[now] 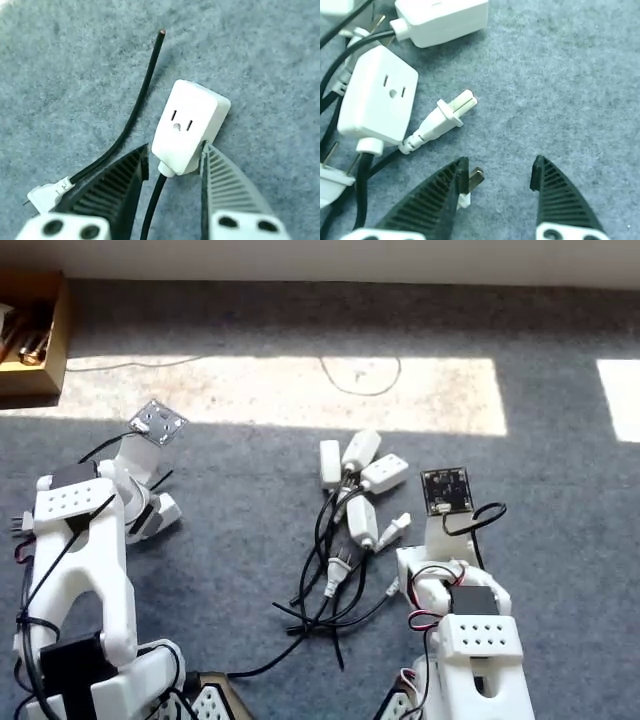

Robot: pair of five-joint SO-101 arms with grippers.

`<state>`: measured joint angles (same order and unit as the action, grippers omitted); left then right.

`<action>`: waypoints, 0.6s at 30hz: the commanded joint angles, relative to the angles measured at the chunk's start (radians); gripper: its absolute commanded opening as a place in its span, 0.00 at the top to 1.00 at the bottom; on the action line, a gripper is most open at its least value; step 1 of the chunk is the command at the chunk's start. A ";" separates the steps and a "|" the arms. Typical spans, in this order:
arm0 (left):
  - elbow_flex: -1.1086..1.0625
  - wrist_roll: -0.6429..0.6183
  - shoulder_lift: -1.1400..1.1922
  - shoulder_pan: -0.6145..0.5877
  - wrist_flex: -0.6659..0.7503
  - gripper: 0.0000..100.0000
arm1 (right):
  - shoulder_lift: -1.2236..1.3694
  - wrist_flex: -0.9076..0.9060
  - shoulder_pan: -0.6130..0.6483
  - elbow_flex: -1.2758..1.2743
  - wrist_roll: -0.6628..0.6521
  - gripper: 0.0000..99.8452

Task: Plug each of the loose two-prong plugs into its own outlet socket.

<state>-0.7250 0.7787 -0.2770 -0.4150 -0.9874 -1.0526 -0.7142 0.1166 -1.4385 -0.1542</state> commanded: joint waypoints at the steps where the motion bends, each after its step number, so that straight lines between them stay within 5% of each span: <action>1: 0.036 -0.008 -0.002 -0.002 0.018 0.83 | -0.016 0.010 0.007 0.002 -0.008 0.79; 11: 0.288 -0.094 0.341 -0.019 0.110 0.83 | -0.018 0.010 0.008 0.001 -0.008 0.79; 18: 0.591 -0.091 0.644 -0.035 -0.049 0.83 | -0.018 0.010 0.048 -0.001 -0.008 0.79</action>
<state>-0.2371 0.6943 0.2647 -0.4289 -0.9874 -1.0526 -0.7142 0.1550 -1.4415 -0.1542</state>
